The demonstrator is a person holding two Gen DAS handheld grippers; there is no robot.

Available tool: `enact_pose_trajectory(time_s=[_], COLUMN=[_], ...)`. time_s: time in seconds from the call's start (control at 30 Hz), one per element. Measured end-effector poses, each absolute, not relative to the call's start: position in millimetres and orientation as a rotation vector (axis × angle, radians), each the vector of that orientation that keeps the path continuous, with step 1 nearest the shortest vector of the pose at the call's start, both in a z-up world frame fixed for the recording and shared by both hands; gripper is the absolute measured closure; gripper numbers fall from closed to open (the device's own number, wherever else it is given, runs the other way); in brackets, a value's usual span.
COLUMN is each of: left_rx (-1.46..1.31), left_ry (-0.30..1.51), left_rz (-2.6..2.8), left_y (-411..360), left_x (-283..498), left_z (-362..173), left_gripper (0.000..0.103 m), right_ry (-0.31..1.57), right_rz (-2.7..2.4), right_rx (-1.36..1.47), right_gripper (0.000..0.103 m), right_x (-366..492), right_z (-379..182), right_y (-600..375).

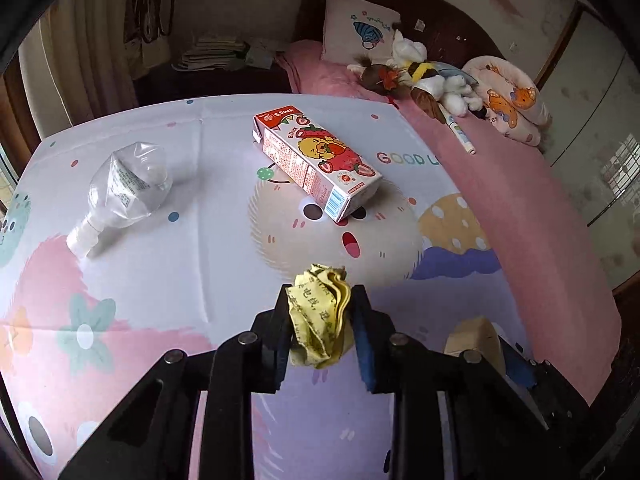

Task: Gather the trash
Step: 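Grasp the yellow crumpled paper with the left gripper while the right gripper grasps the beige box, then lower both held items over the trash bin and open both grippers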

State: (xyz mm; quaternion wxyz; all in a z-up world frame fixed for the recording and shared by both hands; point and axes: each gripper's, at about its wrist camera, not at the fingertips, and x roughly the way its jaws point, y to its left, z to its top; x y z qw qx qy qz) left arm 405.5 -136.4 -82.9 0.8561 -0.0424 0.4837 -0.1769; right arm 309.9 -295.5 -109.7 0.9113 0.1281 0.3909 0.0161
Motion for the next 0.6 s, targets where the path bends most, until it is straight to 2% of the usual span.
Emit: enact_pose_trajectory(time_s=[0.3, 0.43, 0.6], left_rx=[-0.033, -0.015, -0.021], left_ry=[0.948, 0.933, 0.974], left_rz=[-0.420, -0.438, -0.469], left_y=[-73.0, -53.7, -33.4], left_x=[260.7, 197.8, 128.1], left_z=[-23.0, -14.6, -28.3], left_gripper=[0.077, 0.077, 0.077], right_ry=[0.750, 0.730, 0.736], right_rz=[0.189, 0.256, 0.327], right_rx=[0.233, 0.202, 0.171], right_gripper=[0.050, 0.050, 0.050], right_x=[202.0, 147.5, 83.1], right_z=[-66.3, -57.1, -58.6], right_y=[-251.5, -230.0, -210.3])
